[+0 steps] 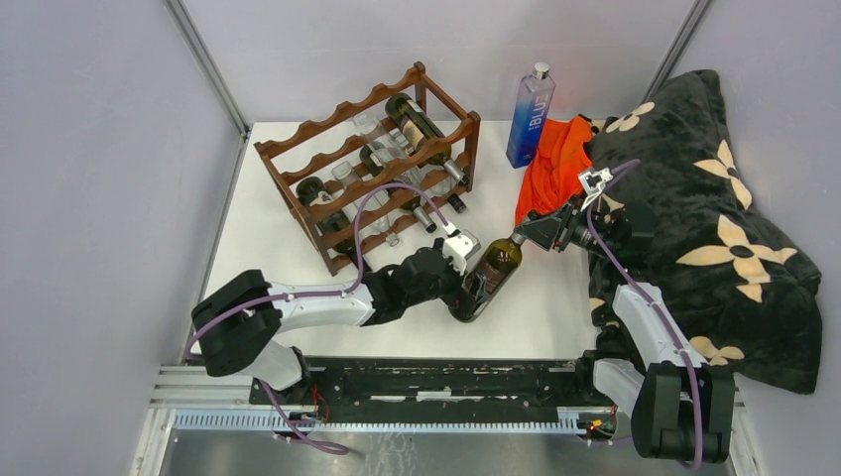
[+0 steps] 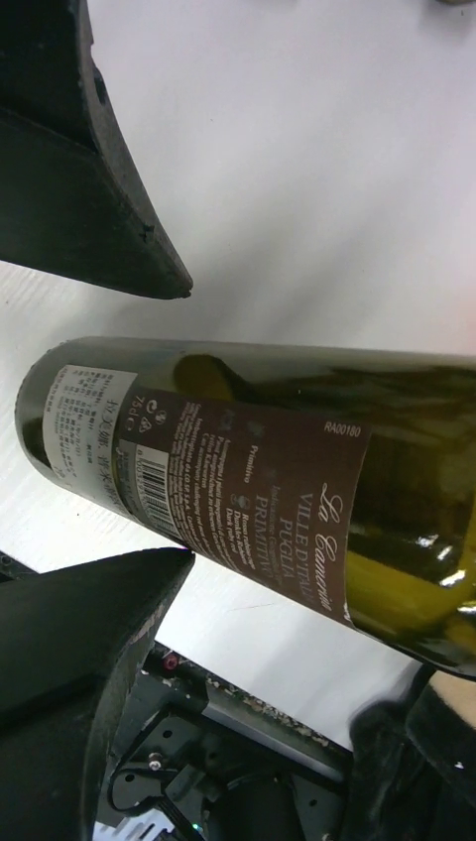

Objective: Put the wine bottle on the wine rack
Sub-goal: Adjust the wine bottle at the center of the board.

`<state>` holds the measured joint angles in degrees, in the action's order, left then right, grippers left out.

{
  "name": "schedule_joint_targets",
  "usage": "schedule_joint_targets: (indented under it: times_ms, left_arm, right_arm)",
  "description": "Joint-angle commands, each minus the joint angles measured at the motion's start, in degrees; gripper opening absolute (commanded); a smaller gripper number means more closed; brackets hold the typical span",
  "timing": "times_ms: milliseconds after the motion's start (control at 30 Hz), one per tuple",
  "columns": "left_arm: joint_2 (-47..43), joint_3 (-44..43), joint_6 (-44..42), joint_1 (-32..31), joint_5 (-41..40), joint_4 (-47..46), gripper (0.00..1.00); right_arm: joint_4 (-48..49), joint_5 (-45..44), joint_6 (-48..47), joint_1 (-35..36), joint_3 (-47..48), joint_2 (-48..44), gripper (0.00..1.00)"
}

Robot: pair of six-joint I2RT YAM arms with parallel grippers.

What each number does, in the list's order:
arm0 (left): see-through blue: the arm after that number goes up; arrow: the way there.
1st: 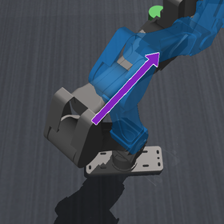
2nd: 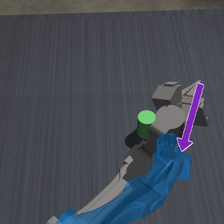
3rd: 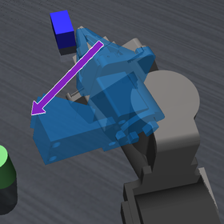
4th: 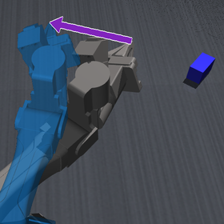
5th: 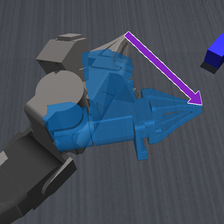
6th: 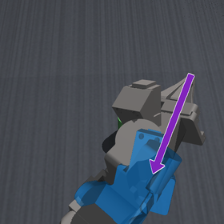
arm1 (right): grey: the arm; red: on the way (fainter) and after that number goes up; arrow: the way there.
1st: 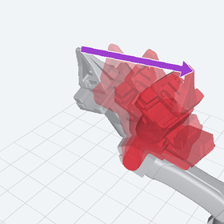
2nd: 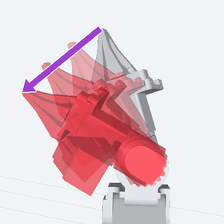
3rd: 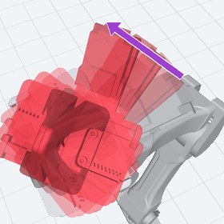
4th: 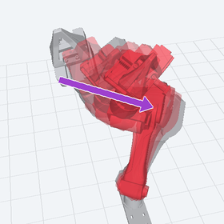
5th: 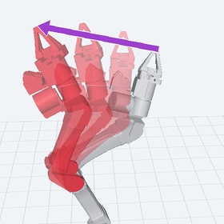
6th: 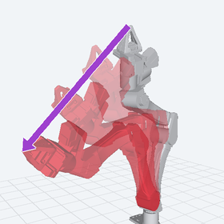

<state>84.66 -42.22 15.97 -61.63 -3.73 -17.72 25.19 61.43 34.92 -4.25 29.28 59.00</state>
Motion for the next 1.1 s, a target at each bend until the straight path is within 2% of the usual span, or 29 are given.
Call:
schedule_joint_targets:
  times_ms: [0, 300, 467, 533, 567, 633, 667, 700, 833, 933, 1067]
  left_arm:
    - [2.2, -2.6, -4.3, -0.1, 3.4, -5.4, 1.0]
    - [8.7, -4.1, -5.9, -0.1, 5.9, -7.3, 0.99]
    - [10.5, -5.1, -6.4, -0.1, 5.8, -7.8, 0.9]
    - [10.7, -5.6, -6.9, 0.0, 5.9, -7.3, 0.73]
    - [10.6, -5.9, -7.3, 0.0, 5.8, -6.8, 0.57]
    - [10.3, -6.3, -7.7, 0.0, 5.4, -5.7, 0.17]
    - [9.9, -6.2, -8.3, 0.0, 5.3, -5.2, 0.06]
    - [9.3, -6.0, -8.8, 0.0, 5.3, -4.7, 0.02]
    - [6.2, -4.6, -11.2, -0.1, 5.9, -2.8, 0.02]
    - [3.7, -4.0, -13.2, 0.0, 7.5, 0.2, 0.02]
    - [1.7, -3.8, -15.0, 0.0, 9.1, 4.7, 0.02]
  right_arm:
    - [5.4, 1.7, 2.4, -0.2, 0.6, -0.2, 0.0]
    - [5.7, 1.6, 2.7, -0.2, 0.4, 0.1, 0.0]
    - [5.7, 1.4, 2.8, -0.2, 0.3, 0.3, 0.0]
    - [5.7, 1.3, 2.7, -0.2, 0.2, 0.4, 0.0]
    - [5.5, 1.3, 2.5, -0.2, 0.2, 0.5, 0.0]
    - [4.7, 1.0, 1.9, -0.3, 0.3, 0.5, 0.03]
    - [4.3, 0.9, 1.5, -0.3, 0.3, 0.6, 0.06]
    - [3.7, 0.7, 1.0, -0.3, 0.3, 0.6, 0.12]
    - [-0.7, 2.8, -3.7, -0.4, 1.8, 1.7, 0.45]
    - [-9.8, 3.5, -13.3, -0.4, 4.6, 2.3, 0.73]
    - [-19.4, 3.5, -24.3, -0.4, 7.4, 2.0, 0.86]
